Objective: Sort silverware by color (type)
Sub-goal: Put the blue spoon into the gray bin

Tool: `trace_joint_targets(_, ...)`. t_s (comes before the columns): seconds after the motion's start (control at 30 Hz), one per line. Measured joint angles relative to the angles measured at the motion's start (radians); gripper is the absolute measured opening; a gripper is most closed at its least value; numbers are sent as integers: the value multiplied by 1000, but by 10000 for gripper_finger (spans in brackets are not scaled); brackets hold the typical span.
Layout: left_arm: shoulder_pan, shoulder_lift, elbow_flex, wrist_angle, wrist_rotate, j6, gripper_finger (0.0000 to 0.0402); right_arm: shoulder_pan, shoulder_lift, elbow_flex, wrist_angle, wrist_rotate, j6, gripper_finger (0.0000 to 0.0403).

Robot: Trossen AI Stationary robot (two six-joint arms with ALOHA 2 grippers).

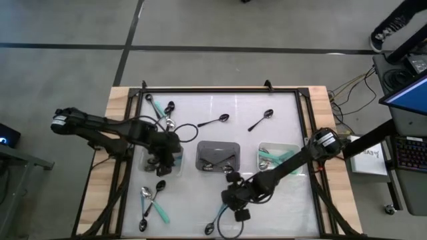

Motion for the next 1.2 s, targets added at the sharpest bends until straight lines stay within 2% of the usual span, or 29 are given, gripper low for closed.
trace_joint_targets(0.1,-9,0,9,90,7,3,84,1,0,0,28,3,-131,125)
trace_joint_targets(0.23,-27,0,23,193,6,-8,84,0,0,-5,55,8,-217,125)
trace_joint_targets(0.43,-74,0,47,280,8,-33,84,4,3,-44,175,8,-258,125)
trace_joint_targets(0.67,-132,0,95,302,6,-46,84,26,114,-48,319,-34,-337,125)
trace_joint_targets(1.0,-157,6,201,301,-13,10,84,10,241,75,326,-154,-323,121)
trace_joint_targets(1.2,-157,7,237,302,-15,42,84,-15,242,83,279,-201,-222,71)
